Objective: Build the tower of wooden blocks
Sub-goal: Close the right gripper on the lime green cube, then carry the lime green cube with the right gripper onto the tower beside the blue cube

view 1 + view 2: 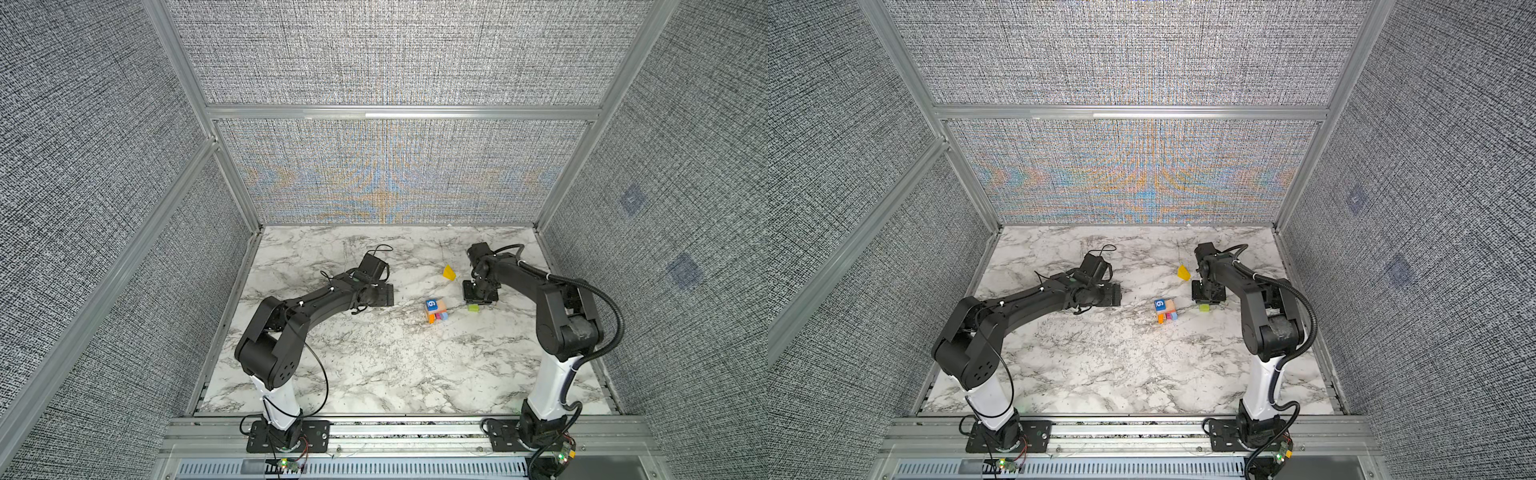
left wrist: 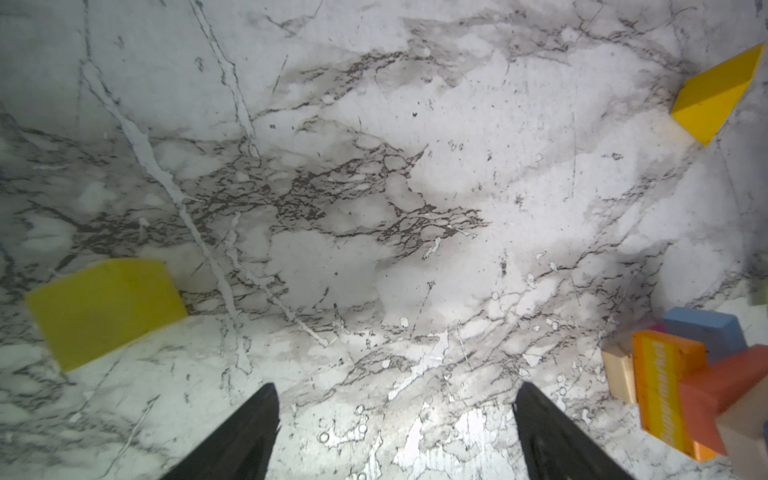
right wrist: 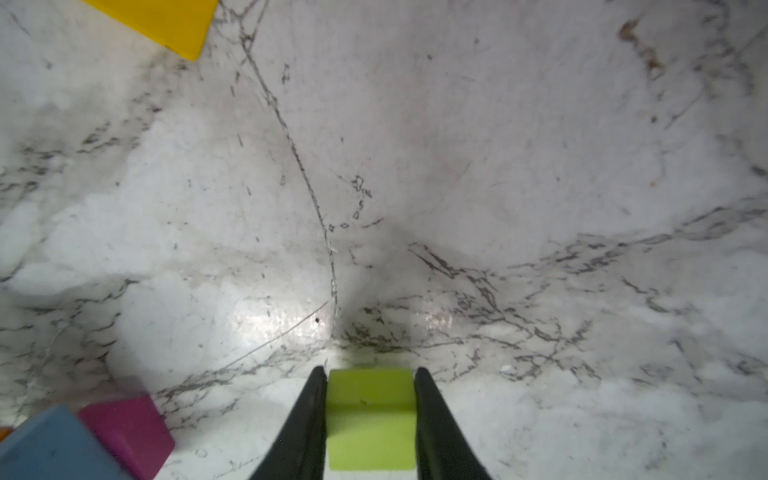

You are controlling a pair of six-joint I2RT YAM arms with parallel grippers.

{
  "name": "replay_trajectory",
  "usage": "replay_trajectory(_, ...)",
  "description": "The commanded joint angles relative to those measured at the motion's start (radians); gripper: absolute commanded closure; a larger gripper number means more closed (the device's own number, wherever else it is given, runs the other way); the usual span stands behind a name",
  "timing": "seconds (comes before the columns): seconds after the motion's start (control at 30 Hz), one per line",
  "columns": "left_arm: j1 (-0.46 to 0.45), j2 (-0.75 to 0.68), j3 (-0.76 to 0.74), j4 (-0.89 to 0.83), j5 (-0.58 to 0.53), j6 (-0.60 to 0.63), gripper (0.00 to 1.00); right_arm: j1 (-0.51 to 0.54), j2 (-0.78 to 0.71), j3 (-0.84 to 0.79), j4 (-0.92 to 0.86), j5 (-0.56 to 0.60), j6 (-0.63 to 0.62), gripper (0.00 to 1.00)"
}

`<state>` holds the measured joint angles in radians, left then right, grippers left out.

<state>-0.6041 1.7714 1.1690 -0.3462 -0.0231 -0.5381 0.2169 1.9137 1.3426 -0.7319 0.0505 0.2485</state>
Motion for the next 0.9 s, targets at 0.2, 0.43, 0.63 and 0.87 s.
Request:
replay_trajectory(0.2,0.002,-0.065,-0.036,-0.013,0.004,0.004,0.11,0.030,-0.068,0.031,-0.087,-0.003,0.005,0.74)
replay_trajectory(0.43,0.003,-0.117,-0.073,-0.011,0.011,-0.003,0.11,0.070,-0.113,0.073,-0.139,-0.004,0.017,0.74)
replay_trajectory(0.63,0.003,-0.153,-0.099,-0.011,0.012,-0.009,0.11,0.123,-0.117,0.123,-0.175,0.012,0.029,0.74)
replay_trajectory(0.87,0.002,-0.191,-0.140,-0.006,0.005,-0.019,0.11,0.185,-0.105,0.169,-0.196,0.009,0.041,0.74)
